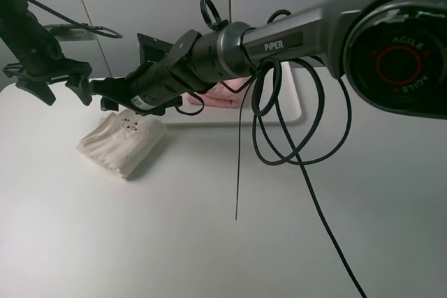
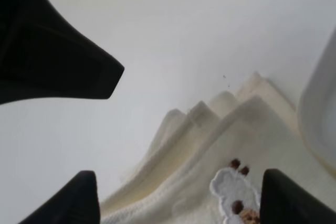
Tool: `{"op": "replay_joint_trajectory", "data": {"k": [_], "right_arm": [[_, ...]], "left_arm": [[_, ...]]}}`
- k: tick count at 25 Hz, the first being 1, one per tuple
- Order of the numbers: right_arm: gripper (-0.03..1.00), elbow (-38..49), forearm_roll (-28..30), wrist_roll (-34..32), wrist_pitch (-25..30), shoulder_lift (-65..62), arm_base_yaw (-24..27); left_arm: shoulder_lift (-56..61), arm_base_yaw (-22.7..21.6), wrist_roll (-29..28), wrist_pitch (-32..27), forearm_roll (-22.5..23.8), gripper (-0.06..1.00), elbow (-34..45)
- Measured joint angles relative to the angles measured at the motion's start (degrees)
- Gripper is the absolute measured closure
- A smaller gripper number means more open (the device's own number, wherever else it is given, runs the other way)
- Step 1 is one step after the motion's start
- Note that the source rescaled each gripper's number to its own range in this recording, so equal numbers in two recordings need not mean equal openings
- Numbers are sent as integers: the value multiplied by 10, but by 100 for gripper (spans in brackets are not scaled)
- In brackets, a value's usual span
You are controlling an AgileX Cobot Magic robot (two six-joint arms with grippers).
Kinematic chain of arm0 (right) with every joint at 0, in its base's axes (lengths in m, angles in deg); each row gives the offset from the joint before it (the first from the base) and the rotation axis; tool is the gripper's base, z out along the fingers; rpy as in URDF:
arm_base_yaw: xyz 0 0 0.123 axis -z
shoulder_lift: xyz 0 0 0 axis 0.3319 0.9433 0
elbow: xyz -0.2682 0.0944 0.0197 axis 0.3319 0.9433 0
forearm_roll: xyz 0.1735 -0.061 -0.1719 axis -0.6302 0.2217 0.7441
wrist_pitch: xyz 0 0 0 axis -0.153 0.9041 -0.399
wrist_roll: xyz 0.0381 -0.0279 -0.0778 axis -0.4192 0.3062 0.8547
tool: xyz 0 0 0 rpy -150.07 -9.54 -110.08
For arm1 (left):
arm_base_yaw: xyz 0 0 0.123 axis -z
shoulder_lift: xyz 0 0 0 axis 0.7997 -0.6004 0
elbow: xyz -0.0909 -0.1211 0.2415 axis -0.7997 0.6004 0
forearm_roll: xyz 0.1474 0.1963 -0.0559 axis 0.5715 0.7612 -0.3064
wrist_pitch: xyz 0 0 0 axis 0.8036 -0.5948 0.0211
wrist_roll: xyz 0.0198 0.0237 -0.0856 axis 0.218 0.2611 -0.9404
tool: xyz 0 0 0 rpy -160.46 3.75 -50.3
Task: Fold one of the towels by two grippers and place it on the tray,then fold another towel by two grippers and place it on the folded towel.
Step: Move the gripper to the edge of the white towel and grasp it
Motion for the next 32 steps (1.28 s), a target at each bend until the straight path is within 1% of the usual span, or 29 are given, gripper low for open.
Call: {"op": "replay_joint_trajectory", "data": {"k": [3,6,9,12,14,16,18,20,26,30,32], "right_arm": [[28,0,-3,4,27,0,0],[28,0,-8,-5,72,0,1],[28,0,-5,-54,146,2,12],[28,0,22,-99,222,2,37],[28,0,42,-117,272,2,56],[26,0,59,-128,303,2,74],[24,0,72,-135,311,2,81],[23,0,74,-147,311,2,82],[23,-1,45,-159,309,34,82],[23,-1,22,-159,284,39,81],[23,-1,20,-159,266,39,81]], "left_arm": [[0,0,1,0,0,-4,0],[0,0,1,0,-3,-4,0],[0,0,2,0,-4,-4,0],[0,0,2,0,-9,-4,0],[0,0,2,0,-12,-4,0],[0,0,2,0,-14,-4,0],[0,0,2,0,-14,-4,0],[0,0,2,-1,-15,-4,0],[0,0,3,-2,-18,-4,0],[0,0,3,-2,-19,-4,0],[0,0,5,-3,-20,-4,0]]}}
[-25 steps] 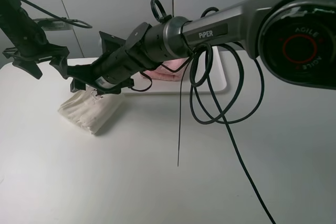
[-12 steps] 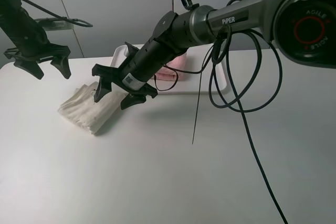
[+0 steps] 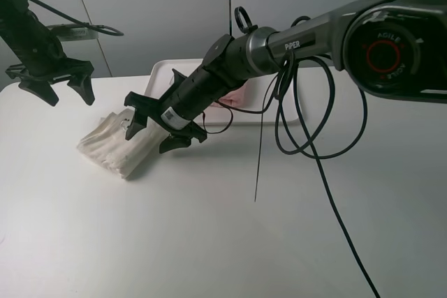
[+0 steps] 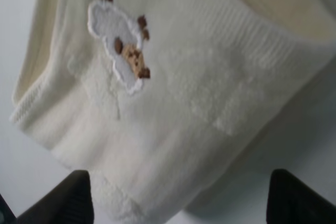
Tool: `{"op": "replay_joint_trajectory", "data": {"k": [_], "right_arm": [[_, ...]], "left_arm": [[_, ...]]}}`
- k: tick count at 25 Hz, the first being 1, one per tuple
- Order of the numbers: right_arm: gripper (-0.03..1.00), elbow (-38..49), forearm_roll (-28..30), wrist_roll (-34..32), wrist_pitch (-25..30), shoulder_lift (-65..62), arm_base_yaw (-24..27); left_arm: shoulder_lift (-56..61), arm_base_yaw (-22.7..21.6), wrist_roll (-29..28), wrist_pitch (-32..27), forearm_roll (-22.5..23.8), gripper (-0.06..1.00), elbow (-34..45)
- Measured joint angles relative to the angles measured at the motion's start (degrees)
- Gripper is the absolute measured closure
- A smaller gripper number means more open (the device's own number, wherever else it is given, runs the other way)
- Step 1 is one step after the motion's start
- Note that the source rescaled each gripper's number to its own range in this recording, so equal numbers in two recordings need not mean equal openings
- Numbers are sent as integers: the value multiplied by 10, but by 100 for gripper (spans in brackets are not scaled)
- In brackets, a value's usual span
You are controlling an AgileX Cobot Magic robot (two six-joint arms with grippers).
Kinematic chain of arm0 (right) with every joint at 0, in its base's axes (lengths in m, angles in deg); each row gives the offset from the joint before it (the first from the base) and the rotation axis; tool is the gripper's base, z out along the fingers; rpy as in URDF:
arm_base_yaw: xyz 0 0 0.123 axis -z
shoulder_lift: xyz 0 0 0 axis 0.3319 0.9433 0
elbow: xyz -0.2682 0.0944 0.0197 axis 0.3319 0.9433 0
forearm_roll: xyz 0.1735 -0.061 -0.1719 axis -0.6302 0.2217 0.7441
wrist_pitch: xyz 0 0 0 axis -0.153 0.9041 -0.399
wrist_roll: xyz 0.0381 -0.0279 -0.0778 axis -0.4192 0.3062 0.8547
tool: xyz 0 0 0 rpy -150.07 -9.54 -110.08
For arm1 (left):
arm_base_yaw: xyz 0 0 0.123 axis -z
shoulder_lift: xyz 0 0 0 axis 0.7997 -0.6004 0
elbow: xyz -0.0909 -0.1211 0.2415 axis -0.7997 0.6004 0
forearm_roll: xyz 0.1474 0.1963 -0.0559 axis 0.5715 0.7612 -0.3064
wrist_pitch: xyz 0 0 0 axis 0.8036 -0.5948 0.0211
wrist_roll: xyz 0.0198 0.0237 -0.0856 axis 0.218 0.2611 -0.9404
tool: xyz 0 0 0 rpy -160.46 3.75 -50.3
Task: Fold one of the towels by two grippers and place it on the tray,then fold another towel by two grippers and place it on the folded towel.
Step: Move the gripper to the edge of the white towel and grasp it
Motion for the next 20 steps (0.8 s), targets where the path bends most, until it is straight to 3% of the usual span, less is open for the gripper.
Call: {"op": "replay_joint_trajectory", "data": {"k": [14,20], "right_arm": [[24,0,-15,-4,-47,15,0],[29,-2,-20,-6,-83,22,-18]], "left_arm": [[0,0,8,0,-10,-4,0],[0,0,9,0,-10,-4,0]]}}
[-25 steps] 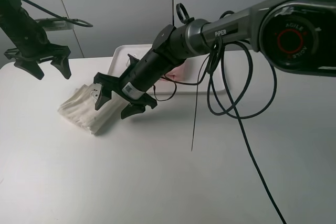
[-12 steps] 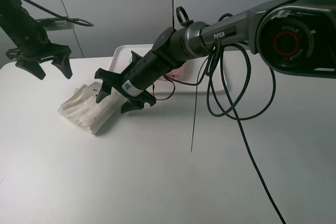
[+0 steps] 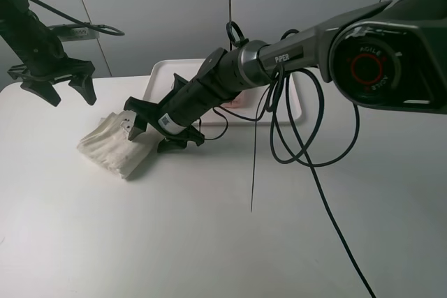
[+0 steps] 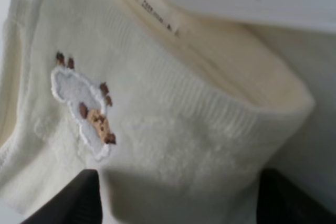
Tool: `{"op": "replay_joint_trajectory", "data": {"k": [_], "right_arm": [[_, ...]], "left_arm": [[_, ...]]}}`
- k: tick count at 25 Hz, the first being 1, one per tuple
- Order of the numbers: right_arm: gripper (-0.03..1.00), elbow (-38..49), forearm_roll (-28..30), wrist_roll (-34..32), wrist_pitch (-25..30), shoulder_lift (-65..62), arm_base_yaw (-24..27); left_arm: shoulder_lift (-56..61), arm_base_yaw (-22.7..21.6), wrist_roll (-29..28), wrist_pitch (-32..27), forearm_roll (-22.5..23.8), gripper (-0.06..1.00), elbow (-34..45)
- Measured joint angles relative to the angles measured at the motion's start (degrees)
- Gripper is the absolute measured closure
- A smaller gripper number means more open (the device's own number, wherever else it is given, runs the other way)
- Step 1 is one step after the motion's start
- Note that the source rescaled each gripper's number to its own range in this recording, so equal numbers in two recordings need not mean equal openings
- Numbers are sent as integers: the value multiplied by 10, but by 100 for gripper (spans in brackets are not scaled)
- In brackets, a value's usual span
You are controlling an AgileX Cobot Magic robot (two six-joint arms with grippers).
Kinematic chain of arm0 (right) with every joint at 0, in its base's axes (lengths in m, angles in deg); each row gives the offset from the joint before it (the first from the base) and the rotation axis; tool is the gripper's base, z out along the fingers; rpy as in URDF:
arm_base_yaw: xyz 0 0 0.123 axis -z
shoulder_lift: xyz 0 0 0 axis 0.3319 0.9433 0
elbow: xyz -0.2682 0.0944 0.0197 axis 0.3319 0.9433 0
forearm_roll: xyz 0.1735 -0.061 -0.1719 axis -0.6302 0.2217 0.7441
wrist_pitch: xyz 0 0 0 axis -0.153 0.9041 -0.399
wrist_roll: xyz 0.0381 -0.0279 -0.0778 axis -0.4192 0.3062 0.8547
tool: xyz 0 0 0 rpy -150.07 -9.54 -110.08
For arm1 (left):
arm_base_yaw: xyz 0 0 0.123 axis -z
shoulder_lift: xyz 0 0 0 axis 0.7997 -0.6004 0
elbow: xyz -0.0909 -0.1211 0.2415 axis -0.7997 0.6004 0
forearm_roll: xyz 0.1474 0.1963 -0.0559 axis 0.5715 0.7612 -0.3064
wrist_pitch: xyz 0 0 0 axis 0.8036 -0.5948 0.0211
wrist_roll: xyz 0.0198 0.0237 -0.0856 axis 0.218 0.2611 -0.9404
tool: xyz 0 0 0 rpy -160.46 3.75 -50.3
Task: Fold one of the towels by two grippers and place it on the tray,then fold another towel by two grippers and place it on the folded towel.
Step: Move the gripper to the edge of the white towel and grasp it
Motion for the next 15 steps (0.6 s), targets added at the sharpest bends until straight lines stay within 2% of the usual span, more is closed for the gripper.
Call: {"op": "replay_joint_trajectory", "data": {"k": [4,6,10,11,15], "right_arm": [[32,0,-8,-6,-7,3,-5],[42,0,-6,-11,-15,4,-5],[83,0,-2,-13,-35,11,-5],[90,0,-2,-9,-40,11,-6],[90,0,-4,11,-45,11,-9]], "left_arm": [[0,0,0,1,0,-4,0],[0,0,0,1,0,-4,0],[0,0,1,1,-1,-4,0],[0,0,1,1,-1,-4,0],[0,0,4,1,-1,-4,0]]}}
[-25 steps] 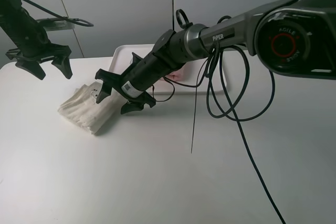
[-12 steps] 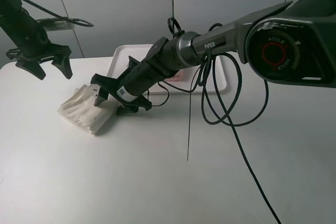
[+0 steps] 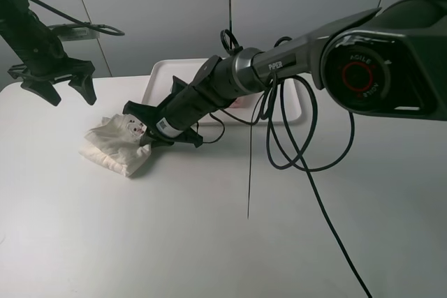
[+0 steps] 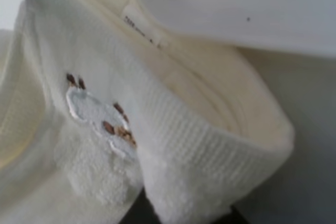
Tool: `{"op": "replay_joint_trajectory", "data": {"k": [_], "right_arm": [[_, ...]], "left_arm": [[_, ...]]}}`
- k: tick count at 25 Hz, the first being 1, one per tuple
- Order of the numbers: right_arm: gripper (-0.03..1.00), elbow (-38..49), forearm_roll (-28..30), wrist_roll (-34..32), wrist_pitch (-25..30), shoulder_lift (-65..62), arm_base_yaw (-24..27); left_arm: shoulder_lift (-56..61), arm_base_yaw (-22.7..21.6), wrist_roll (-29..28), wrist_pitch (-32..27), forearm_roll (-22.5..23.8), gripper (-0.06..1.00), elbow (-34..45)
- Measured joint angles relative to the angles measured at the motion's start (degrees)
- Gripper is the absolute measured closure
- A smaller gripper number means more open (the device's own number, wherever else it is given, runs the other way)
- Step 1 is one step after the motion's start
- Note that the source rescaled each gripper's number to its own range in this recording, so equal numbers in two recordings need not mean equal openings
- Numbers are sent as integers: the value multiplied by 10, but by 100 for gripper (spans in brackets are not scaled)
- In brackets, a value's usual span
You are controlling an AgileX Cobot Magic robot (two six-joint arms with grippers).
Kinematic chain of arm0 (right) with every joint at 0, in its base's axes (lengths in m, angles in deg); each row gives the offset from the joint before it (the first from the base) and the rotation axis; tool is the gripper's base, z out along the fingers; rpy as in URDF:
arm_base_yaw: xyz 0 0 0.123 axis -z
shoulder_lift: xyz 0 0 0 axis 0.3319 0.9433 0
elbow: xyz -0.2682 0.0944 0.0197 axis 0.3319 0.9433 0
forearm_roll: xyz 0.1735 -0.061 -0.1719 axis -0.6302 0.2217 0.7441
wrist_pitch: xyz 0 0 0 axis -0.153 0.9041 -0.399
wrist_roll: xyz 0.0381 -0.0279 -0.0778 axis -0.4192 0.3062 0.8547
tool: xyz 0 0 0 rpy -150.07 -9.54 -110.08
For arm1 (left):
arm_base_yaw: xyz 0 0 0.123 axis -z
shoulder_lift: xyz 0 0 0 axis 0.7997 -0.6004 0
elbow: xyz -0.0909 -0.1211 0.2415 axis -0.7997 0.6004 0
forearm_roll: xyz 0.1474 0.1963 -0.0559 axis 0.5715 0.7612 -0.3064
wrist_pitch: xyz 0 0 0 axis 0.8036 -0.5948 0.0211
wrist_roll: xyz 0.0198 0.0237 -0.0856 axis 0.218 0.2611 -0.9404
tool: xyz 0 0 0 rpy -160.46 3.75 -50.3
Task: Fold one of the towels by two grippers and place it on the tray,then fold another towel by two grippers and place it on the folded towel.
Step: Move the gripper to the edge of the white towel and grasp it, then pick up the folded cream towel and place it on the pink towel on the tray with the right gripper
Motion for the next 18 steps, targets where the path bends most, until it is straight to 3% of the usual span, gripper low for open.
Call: {"op": "replay_joint_trajectory", "data": {"k": [5,9,14,18], "right_arm": [[90,0,18,35,6,-18,-1],[90,0,85,44,8,-69,-1],[90,0,151,45,10,-129,27],[90,0,163,43,9,-140,61]], "left_arm": [[0,0,8,0,0,-4,0],[0,-3,12,1,-1,-4,0],[0,-15,28,-1,-31,-4,0],[0,-17,58,-7,-66,-4,0]]}}
